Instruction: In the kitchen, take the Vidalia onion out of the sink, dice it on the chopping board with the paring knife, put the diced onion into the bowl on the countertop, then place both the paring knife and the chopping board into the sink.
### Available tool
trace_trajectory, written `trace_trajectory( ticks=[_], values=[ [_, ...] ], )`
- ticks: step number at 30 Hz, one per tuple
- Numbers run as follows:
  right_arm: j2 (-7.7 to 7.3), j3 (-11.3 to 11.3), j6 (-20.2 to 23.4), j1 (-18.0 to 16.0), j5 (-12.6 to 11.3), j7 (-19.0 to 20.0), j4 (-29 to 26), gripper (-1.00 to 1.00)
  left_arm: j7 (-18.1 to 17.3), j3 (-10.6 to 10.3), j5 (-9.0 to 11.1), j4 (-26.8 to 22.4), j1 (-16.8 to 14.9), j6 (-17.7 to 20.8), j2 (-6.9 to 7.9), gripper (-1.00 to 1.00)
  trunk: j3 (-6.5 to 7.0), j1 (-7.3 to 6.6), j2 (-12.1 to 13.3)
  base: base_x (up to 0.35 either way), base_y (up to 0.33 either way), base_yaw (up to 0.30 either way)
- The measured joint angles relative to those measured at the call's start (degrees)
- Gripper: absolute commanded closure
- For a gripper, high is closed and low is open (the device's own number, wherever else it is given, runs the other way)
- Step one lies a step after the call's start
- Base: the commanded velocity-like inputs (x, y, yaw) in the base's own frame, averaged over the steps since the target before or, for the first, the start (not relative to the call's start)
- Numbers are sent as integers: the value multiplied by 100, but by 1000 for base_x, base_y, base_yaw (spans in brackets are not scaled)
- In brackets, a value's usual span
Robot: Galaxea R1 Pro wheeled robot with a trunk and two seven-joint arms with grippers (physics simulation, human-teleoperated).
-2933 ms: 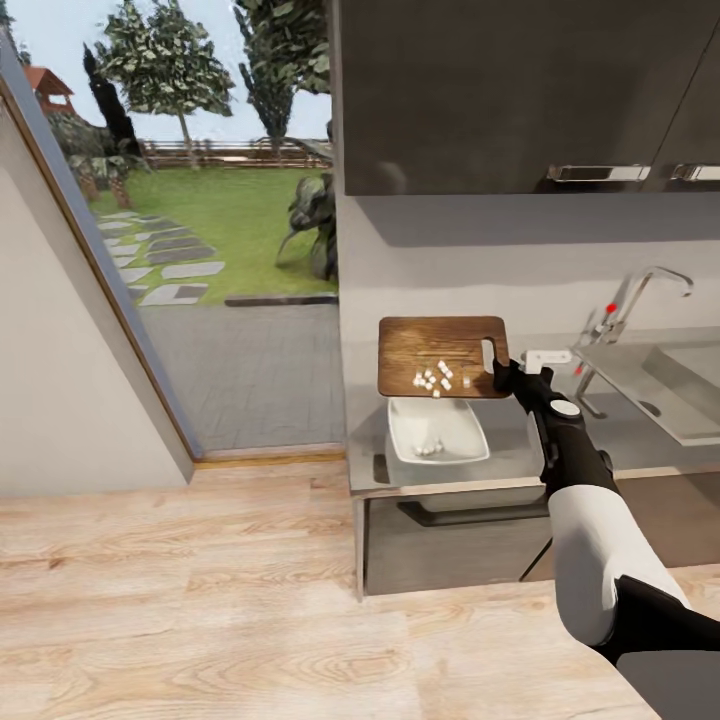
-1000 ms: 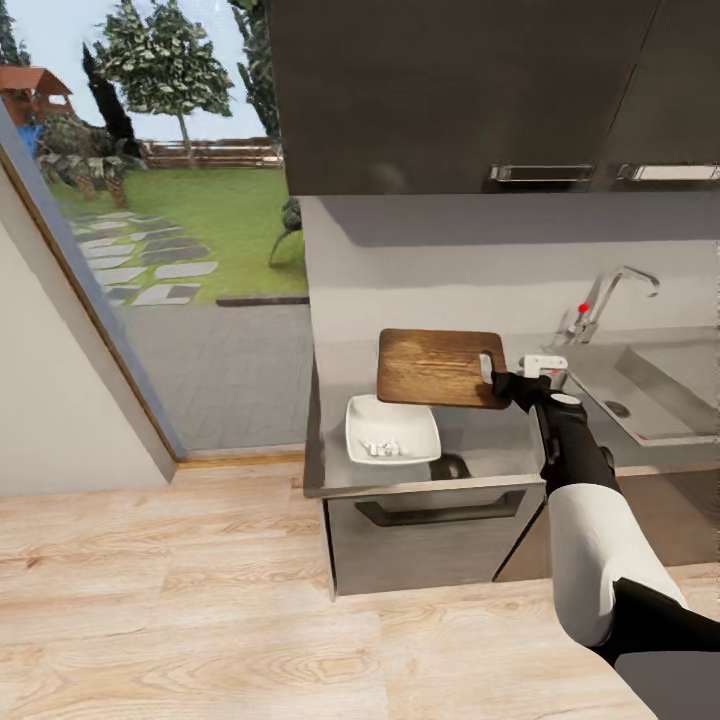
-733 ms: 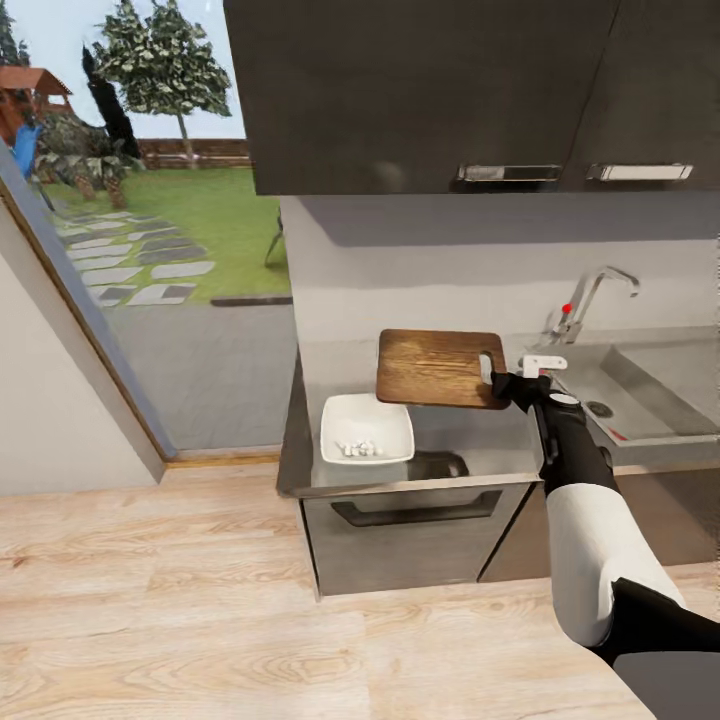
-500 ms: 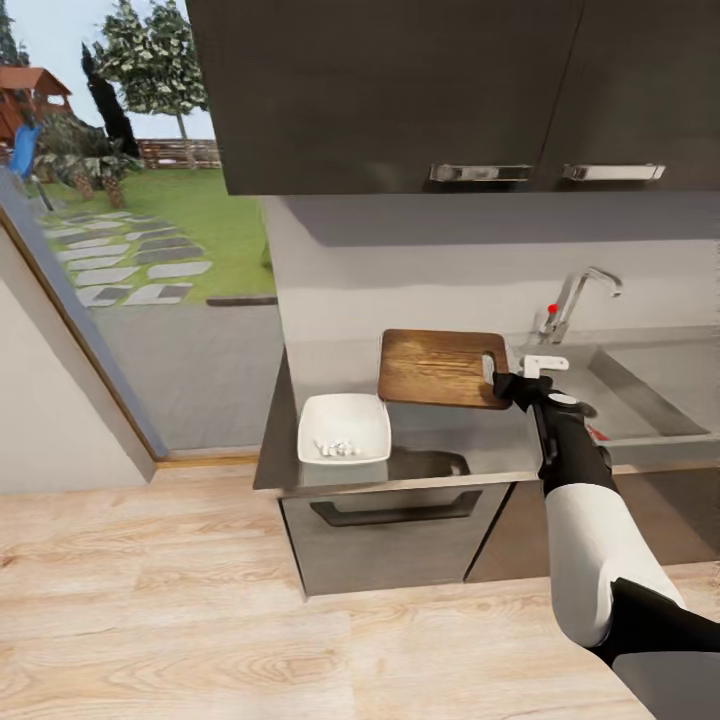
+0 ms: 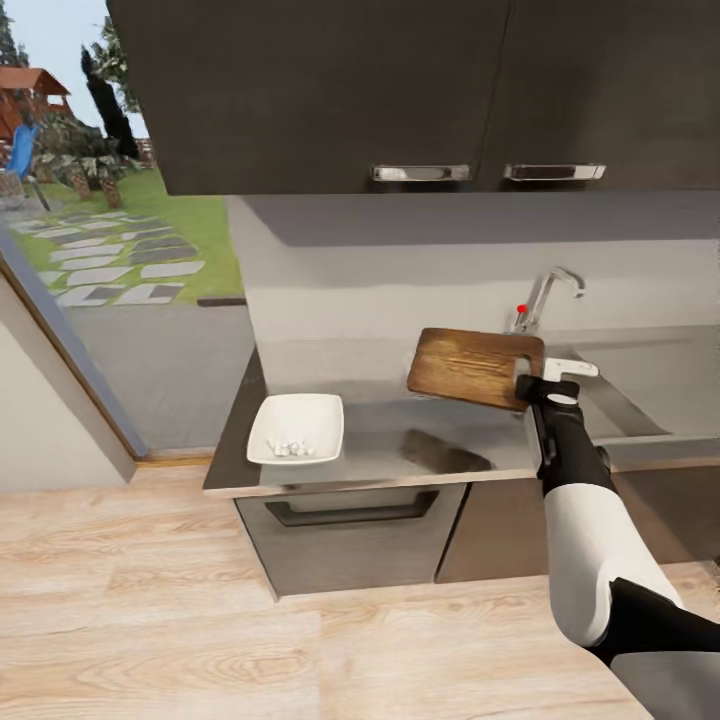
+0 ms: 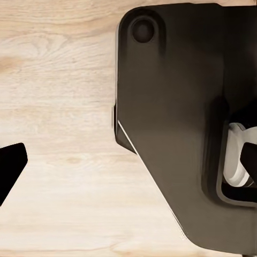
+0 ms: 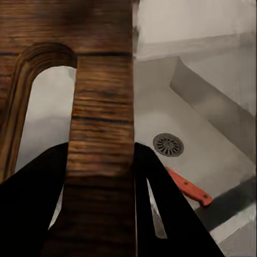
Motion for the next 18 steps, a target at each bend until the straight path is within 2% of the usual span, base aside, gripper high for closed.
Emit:
trace_trajectory(
  ticks=[1, 7, 9, 12, 15, 18],
  values=[
    [7, -9, 13, 1, 17, -294, 3, 100, 0, 2, -1, -2, 0, 0, -1, -100, -1, 0, 0, 0, -318, 0],
    [111, -35, 312, 2, -180, -1030, 14, 100, 0, -1, -3, -5, -1, 0, 0, -100, -1, 0, 0, 0, -318, 0],
    [135, -48, 360, 1, -431, -1359, 26, 100, 0, 0, -1, -2, -1, -1, -1, -100, 0, 0, 0, 0, -318, 0],
    [89, -128, 382, 1, -1115, -2072, 36, 100, 6, 1, -1, -2, 1, 0, -2, -100, 0, 0, 0, 16, -315, 0],
    [63, -206, 345, 2, -1755, -2485, 45, 100, 8, -1, -1, -7, 0, 0, -30, -100, -1, -1, -1, 144, -269, 0],
    [59, -232, 340, 1, -1916, -2634, 46, 100, 9, -1, 0, 3, 0, -3, -58, -100, -1, -2, -1, 202, -239, 0]
  ],
)
